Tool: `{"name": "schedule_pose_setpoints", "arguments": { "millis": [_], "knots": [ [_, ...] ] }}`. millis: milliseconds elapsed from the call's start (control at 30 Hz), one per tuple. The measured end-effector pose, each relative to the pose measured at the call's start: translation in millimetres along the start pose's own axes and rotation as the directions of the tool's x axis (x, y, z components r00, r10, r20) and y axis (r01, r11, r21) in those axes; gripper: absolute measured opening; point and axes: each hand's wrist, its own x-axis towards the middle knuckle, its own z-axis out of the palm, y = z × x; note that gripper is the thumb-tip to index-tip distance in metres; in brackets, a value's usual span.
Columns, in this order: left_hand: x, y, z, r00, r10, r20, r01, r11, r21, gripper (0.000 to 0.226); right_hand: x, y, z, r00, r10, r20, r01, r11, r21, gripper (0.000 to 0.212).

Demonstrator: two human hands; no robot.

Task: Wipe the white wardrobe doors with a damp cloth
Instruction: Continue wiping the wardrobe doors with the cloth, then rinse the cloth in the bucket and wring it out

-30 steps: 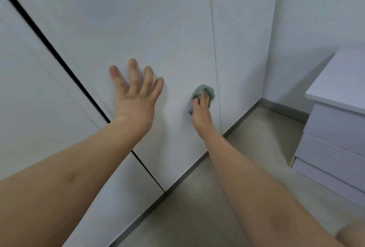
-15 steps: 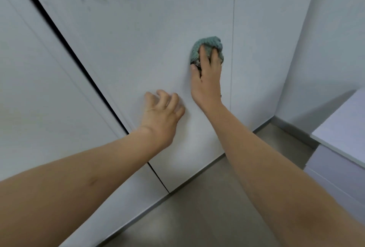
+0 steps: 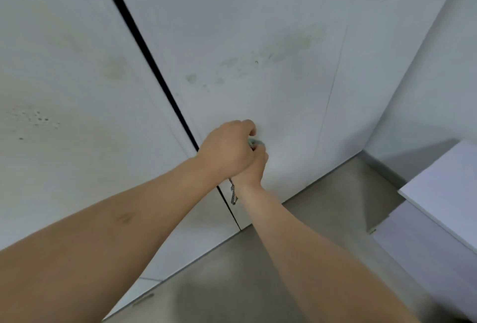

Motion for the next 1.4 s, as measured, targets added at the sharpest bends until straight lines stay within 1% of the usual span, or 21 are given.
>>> {"name": "schedule_pose_setpoints", "arguments": {
  "millis": [33, 100, 167, 200, 267, 300, 367, 467, 600, 633, 667, 733, 767, 800, 867, 967, 1067, 1167, 1233, 1300, 1400],
  "knots": [
    [-6.8, -4.1, -9.4, 1.000, -0.005, -0.016, 0.005, 1.000, -0.027, 0.031, -10.4, -12.6, 5.2, 0.999, 0.017, 0.027, -0.017, 1.000, -0.016, 0.023],
    [-22.3, -5.0, -27.8, 0.999, 0.006, -0.033, -0.010, 0.993, -0.118, 0.032, -30.4, -38.2, 8.2, 0.991, 0.049, 0.122, -0.055, 0.997, 0.047, 0.024],
    [-39.8, -0.2, -52.0, 0.999, 0.000, -0.035, -0.009, 0.970, -0.244, 0.034, -56.4, -78.4, 9.2, 0.979, 0.044, 0.199, -0.045, 0.999, -0.002, 0.026],
    [-46.8, 4.2, -60.3, 0.999, -0.008, -0.041, -0.005, 0.957, -0.291, 0.035, -64.7, -94.2, 6.6, 0.971, 0.060, 0.231, -0.071, 0.997, 0.040, 0.026],
    [-59.1, 10.5, -79.5, 0.998, -0.026, -0.062, 0.002, 0.937, -0.350, 0.034, -78.8, -123.0, 2.0, 0.962, 0.085, 0.258, -0.118, 0.986, 0.116, 0.019],
    [-67.7, 13.6, -95.4, 0.997, -0.034, -0.066, 0.006, 0.925, -0.379, 0.033, -94.9, -139.0, -2.0, 0.964, 0.090, 0.251, -0.116, 0.989, 0.091, 0.021],
    [-81.9, 18.1, -124.2, 0.996, -0.053, -0.071, 0.021, 0.920, -0.391, 0.032, -129.0, -163.5, -10.3, 0.958, 0.141, 0.248, -0.166, 0.983, 0.083, 0.035],
    [-100.1, 23.9, -169.7, 0.991, -0.133, -0.008, 0.120, 0.913, -0.389, 0.031, -176.1, -191.4, -23.5, 0.947, 0.172, 0.273, -0.218, 0.965, 0.149, 0.041],
    [-137.4, 18.5, -229.3, 0.962, -0.237, 0.137, 0.274, 0.833, -0.482, 0.038, -243.4, -225.5, -19.0, 0.897, 0.246, 0.368, -0.328, 0.927, 0.181, 0.042],
    [-149.2, 14.1, -241.5, 0.939, -0.284, 0.196, 0.345, 0.778, -0.524, 0.038, -260.1, -230.1, -14.0, 0.876, 0.275, 0.396, -0.360, 0.919, 0.160, 0.042],
    [-162.7, 9.1, -254.0, 0.901, -0.338, 0.273, 0.434, 0.684, -0.586, 0.034, -276.8, -234.4, -6.8, 0.852, 0.308, 0.423, -0.395, 0.909, 0.132, 0.042],
    [-188.9, 0.8, -274.1, 0.815, -0.373, 0.443, 0.572, 0.395, -0.719, 0.020, -303.8, -240.0, 8.8, 0.791, 0.360, 0.495, -0.438, 0.898, 0.048, 0.044],
    [-200.6, -4.9, -283.3, 0.790, -0.360, 0.496, 0.595, 0.254, -0.762, 0.017, -315.0, -241.4, 18.2, 0.759, 0.380, 0.528, -0.448, 0.894, 0.001, 0.046],
    [-210.7, -10.8, -288.8, 0.781, -0.354, 0.515, 0.594, 0.165, -0.788, 0.019, -323.3, -240.9, 25.9, 0.731, 0.398, 0.555, -0.457, 0.889, -0.036, 0.049],
    [-237.8, -32.3, -297.0, 0.760, -0.415, 0.500, 0.564, 0.039, -0.825, 0.021, -341.0, -233.5, 48.2, 0.659, 0.454, 0.600, -0.483, 0.867, -0.125, 0.054],
    [-276.7, -58.7, -303.6, 0.697, -0.530, 0.483, 0.525, -0.081, -0.847, 0.017, -359.1, -216.2, 76.6, 0.579, 0.512, 0.635, -0.505, 0.836, -0.214, 0.056],
    [-316.7, -89.0, -314.0, 0.657, -0.602, 0.455, 0.465, -0.151, -0.872, 0.008, -383.3, -196.9, 109.8, 0.483, 0.569, 0.666, -0.440, 0.815, -0.376, 0.061],
    [-357.5, -120.2, -321.8, 0.596, -0.680, 0.427, 0.411, -0.198, -0.890, 0.011, -406.4, -173.8, 138.4, 0.430, 0.587, 0.686, -0.360, 0.809, -0.465, 0.052],
    [-382.9, -136.3, -323.0, 0.565, -0.701, 0.434, 0.409, -0.218, -0.886, 0.012, -418.0, -157.3, 151.6, 0.422, 0.593, 0.686, -0.324, 0.805, -0.497, 0.052],
    [-422.0, -161.5, -327.0, 0.536, -0.721, 0.439, 0.404, -0.237, -0.883, 0.013, -444.0, -136.4, 175.8, 0.402, 0.603, 0.689, -0.225, 0.794, -0.564, 0.049],
    [-480.4, -203.2, -338.4, 0.515, -0.733, 0.444, 0.402, -0.252, -0.881, 0.017, -492.0, -99.6, 216.2, 0.402, 0.610, 0.683, 0.044, 0.732, -0.679, 0.033]
  ]
}}
